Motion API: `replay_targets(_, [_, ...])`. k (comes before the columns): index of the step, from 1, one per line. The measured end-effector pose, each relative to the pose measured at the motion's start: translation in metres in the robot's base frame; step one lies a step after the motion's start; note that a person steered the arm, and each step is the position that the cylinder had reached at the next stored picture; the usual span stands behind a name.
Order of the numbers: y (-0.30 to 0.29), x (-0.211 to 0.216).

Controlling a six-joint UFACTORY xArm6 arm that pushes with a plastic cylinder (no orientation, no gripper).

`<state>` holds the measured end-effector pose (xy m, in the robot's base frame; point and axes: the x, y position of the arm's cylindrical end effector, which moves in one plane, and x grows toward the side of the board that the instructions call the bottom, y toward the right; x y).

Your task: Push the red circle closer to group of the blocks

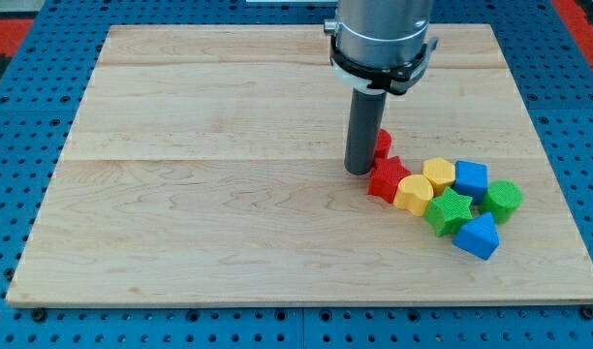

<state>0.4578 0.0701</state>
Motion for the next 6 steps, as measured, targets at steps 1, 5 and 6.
replay_targets(1, [-0.011,-0.006])
replay_targets(5, [0.0,-0.046])
replay_targets(6, [0.022,-0.046])
